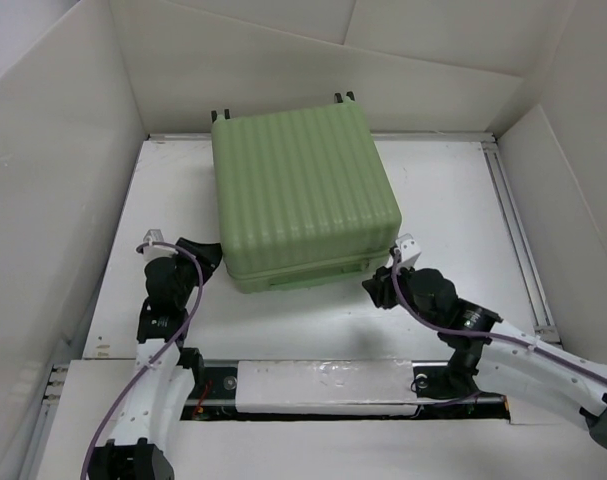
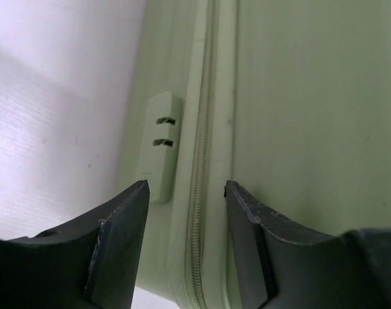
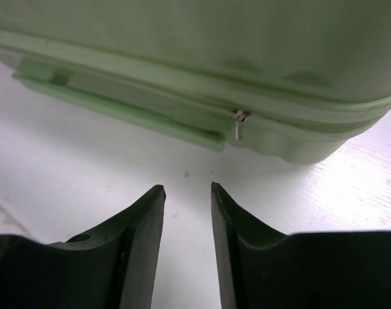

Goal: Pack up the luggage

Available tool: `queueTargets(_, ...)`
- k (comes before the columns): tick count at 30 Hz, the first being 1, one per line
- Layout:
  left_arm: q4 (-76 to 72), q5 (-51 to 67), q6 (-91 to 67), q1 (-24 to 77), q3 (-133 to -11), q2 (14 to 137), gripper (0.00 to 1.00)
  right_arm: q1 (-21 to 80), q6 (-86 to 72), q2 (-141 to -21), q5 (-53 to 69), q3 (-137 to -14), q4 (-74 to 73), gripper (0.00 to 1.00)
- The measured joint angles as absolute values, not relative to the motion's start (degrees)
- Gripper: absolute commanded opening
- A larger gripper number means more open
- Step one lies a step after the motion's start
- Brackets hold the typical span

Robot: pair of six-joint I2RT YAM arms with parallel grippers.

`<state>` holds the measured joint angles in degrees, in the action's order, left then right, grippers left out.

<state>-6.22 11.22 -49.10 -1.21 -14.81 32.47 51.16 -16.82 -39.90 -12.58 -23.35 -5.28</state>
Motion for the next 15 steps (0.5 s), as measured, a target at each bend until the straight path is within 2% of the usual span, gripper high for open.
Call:
queueTargets(9, -12.67, 12.49, -48.47, -1.3, -13.74, 36.23, 0.44, 51.24, -14.5, -42.61, -19.9, -21.54, 3.53, 0.45)
queueTargets(15, -13.63, 12.45, -48.47, -1.5, -13.37, 36.49, 0.45, 49.87, -13.65, -49.78, -20.16, -21.37, 9.21, 0.44)
